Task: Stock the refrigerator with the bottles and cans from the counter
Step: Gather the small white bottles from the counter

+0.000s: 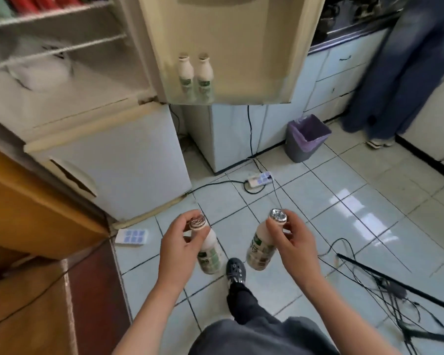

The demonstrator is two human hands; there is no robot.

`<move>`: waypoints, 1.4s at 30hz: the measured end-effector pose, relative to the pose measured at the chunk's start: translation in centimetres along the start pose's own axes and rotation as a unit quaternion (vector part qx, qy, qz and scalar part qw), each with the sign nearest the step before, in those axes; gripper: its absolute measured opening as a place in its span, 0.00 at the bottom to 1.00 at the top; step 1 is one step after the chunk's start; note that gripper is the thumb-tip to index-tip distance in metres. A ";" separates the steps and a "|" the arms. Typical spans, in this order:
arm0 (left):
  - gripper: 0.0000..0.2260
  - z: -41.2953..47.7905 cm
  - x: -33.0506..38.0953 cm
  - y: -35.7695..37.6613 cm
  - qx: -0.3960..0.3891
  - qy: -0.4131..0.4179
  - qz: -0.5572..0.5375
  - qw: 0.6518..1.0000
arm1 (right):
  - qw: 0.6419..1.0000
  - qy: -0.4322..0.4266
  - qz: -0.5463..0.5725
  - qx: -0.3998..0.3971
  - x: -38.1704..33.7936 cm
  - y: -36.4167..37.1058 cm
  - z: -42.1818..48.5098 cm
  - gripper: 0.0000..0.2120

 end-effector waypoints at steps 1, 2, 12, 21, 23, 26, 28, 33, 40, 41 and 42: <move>0.16 2.2 0.1 -0.5 0.014 0.001 0.005 1.000 | 1.000 -0.002 0.007 -0.011 -0.7 1.0 2.4 0.04; 0.16 4.4 0.3 -1.0 0.025 0.000 0.010 1.000 | 1.000 -0.004 0.011 -0.019 -1.5 1.9 4.8 0.05; 0.16 19.4 2.6 -3.8 0.105 0.026 0.044 0.993 | 0.996 -0.054 0.013 -0.069 -8.4 7.9 22.4 0.05; 0.18 30.1 8.9 -2.4 0.024 0.133 0.026 0.991 | 0.995 -0.079 0.045 0.043 -12.5 7.6 29.8 0.05; 0.17 32.9 11.0 -1.6 -0.003 0.158 0.010 0.987 | 0.991 -0.089 0.053 0.084 -13.9 6.7 31.1 0.05; 0.16 36.8 14.1 0.0 -0.035 0.211 0.012 0.977 | 0.984 -0.111 0.034 0.131 -16.1 5.2 33.2 0.07; 0.16 38.9 15.8 1.2 -0.054 0.245 0.010 0.968 | 0.980 -0.117 0.028 0.161 -17.0 4.4 34.7 0.09; 0.15 43.1 18.8 4.0 -0.082 0.303 0.019 0.949 | 0.971 -0.118 0.023 0.209 -18.4 3.0 37.5 0.14; 0.15 46.7 19.8 8.6 -0.138 0.319 0.093 0.933 | 0.978 -0.118 -0.009 0.172 -18.0 3.4 41.2 0.06; 0.15 47.0 19.5 9.2 -0.149 0.313 0.103 0.932 | 0.978 -0.121 -0.017 0.168 -18.0 3.4 41.6 0.06; 0.16 47.3 19.1 9.8 -0.156 0.305 0.114 0.933 | 0.978 -0.125 -0.023 0.165 -18.0 3.5 42.1 0.06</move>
Point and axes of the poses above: each hand's wrist, its own z-axis towards the middle knuckle, its own y-axis out of the palm, x = y × z, the point moved 7 cm from there along z, towards the middle knuckle, and after that the axes turned 4 degrees about y, right-handed, at the moved point
